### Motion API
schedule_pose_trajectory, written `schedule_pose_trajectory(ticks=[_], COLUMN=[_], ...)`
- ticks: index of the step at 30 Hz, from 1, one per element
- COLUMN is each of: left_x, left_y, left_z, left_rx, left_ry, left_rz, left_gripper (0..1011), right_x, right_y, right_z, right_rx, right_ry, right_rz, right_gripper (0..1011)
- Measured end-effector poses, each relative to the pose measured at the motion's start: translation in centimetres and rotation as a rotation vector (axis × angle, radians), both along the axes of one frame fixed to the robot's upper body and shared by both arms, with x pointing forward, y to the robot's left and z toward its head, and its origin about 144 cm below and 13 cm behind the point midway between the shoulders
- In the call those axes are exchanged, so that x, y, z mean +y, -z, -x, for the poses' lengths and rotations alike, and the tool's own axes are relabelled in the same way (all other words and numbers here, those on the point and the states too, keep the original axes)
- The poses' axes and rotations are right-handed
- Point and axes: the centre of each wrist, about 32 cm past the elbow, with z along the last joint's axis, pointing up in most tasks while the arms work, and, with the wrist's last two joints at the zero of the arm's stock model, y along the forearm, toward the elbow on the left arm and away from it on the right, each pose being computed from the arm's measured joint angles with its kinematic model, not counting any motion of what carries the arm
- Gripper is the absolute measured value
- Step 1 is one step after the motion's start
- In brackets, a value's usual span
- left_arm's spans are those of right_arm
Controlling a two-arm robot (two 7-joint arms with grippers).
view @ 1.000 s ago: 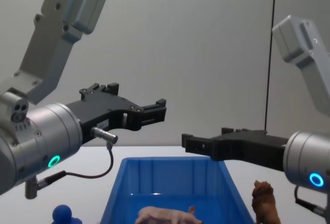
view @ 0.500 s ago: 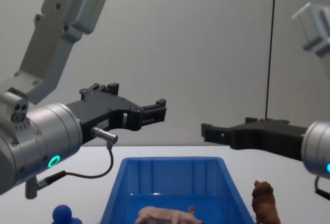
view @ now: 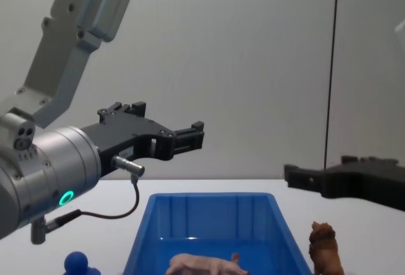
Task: Pick up the two dolls from the table and place them into the box.
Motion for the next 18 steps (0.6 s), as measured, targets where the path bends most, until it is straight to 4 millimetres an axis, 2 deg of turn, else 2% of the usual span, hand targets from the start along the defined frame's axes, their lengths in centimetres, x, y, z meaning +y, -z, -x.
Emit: schedule_pose_trajectory(ticks=[18], left_x=[0.0], left_y=[0.0], left_z=[0.0], left_rx=[0.000], left_ry=[0.000], left_rz=[0.000], left_gripper=[1001], right_x=[-0.9], right_y=[2.0], right_z=[2.7], right_rx=[0.098], right_ry=[0.057], right_rz=[0.057], right_gripper=[1001])
